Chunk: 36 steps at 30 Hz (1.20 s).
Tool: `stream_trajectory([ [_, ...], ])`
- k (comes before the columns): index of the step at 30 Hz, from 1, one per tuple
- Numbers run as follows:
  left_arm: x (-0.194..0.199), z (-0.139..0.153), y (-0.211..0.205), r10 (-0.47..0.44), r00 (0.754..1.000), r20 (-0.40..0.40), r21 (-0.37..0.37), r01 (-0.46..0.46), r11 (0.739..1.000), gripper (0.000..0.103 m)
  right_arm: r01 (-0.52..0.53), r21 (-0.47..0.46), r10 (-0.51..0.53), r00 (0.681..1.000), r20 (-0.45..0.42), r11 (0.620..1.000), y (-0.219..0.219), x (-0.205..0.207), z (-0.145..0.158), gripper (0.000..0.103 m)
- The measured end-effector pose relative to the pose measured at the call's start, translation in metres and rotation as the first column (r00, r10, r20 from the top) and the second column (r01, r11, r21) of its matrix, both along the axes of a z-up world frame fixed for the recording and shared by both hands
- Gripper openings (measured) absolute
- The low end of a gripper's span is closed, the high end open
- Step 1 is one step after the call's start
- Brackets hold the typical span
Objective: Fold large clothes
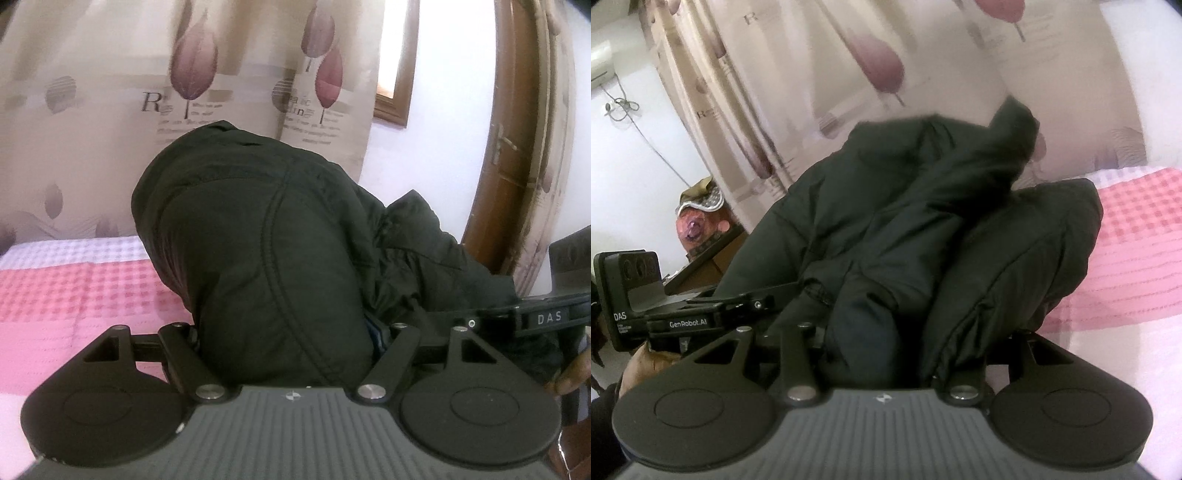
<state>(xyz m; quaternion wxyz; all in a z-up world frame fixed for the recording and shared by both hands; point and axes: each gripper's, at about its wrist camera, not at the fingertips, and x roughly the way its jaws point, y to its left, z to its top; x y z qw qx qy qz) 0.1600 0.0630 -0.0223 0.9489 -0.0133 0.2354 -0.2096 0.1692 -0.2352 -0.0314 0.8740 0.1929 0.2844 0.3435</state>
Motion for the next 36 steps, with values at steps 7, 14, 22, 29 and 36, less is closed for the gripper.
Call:
stream_trajectory([
  [7, -0.017, -0.008, 0.015, 0.018, 1.000, -0.019, -0.006, -0.018, 1.000, 0.073, -0.018, 0.002, 0.018, 1.000, -0.023, 1.000, 0.015, -0.010, -0.008, 0.047],
  [14, -0.019, -0.036, 0.027, 0.041, 0.998, -0.054, -0.010, -0.041, 0.999, 0.073, -0.015, -0.006, 0.015, 0.998, -0.062, 1.000, 0.024, -0.015, -0.032, 0.047],
  [22, -0.022, -0.065, 0.042, 0.135, 0.989, -0.060, -0.029, -0.137, 0.990, 0.098, 0.028, 0.044, -0.023, 0.993, -0.120, 0.999, 0.019, -0.013, -0.074, 0.053],
  [29, -0.040, -0.065, 0.033, 0.198, 0.979, 0.044, 0.064, -0.200, 0.978, 0.103, 0.107, 0.048, -0.100, 0.986, -0.133, 0.993, 0.016, -0.019, -0.100, 0.087],
  [36, -0.071, -0.050, 0.013, 0.267, 0.942, 0.203, 0.176, -0.303, 0.937, 0.103, 0.242, -0.099, -0.239, 0.970, 0.045, 0.965, 0.027, -0.062, -0.060, 0.088],
])
